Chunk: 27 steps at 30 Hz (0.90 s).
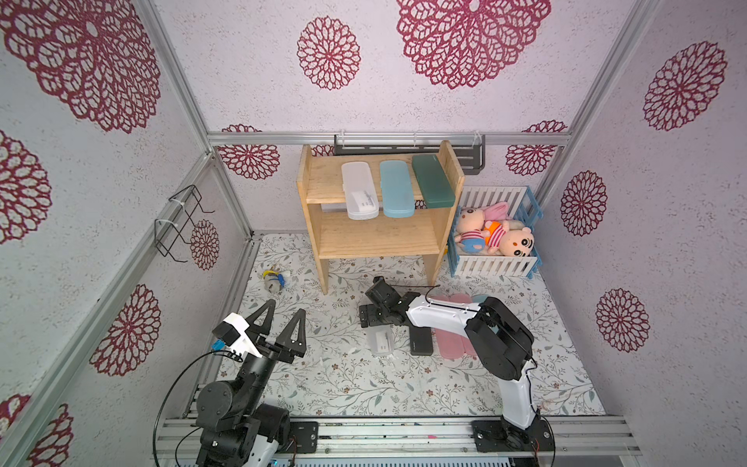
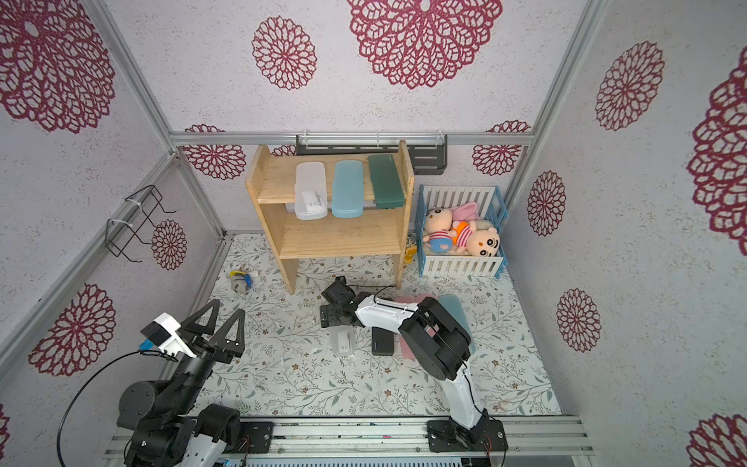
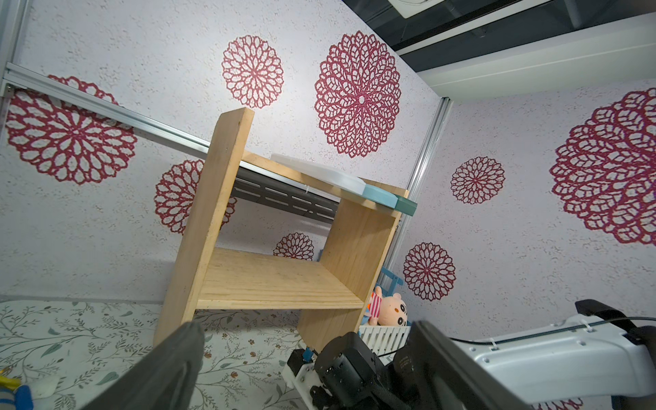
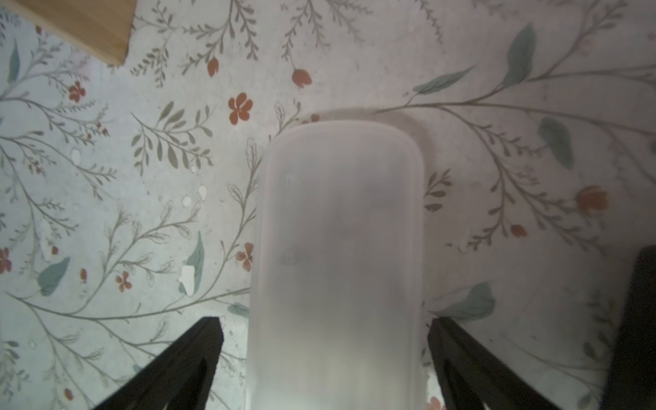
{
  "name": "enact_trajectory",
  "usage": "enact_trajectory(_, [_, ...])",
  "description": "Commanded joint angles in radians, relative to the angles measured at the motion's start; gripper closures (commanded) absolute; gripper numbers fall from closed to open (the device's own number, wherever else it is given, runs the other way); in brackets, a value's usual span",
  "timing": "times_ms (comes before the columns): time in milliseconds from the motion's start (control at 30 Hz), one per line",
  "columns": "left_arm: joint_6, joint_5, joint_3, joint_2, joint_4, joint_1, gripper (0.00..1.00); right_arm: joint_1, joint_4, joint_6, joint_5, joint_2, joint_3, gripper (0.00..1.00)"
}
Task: Remove the pencil cases from the shelf
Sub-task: Place the pencil case at the center of the board.
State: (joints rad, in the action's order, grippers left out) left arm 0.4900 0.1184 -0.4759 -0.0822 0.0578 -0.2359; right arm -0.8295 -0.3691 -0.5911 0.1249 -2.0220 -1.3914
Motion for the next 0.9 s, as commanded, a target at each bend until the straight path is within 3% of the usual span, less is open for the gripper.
enact_trajectory(0, [-0.010,0.007,-0.003,0.007,0.000,-0.003,0.05,0.006,-0.007,0.020,0.052,0.024,-0.022,0.01])
enact_trajectory(200, [-0.012,-0.024,-0.017,0.010,0.027,-0.003,0.05,-0.054,0.054,0.058,0.052,0.089,-0.032,0.01])
enact_trajectory(400, [-0.006,-0.077,-0.023,0.021,0.063,-0.003,0.04,-0.123,0.173,0.038,-0.155,0.037,-0.094,0.01])
enact_trajectory(500, [-0.008,-0.072,-0.031,0.021,0.076,-0.003,0.03,-0.134,0.187,0.022,-0.195,-0.018,-0.135,0.01])
enact_trajectory(867, [-0.035,-0.090,-0.056,0.016,0.126,-0.003,0.02,-0.103,0.236,-0.035,-0.192,-0.112,-0.106,0.01])
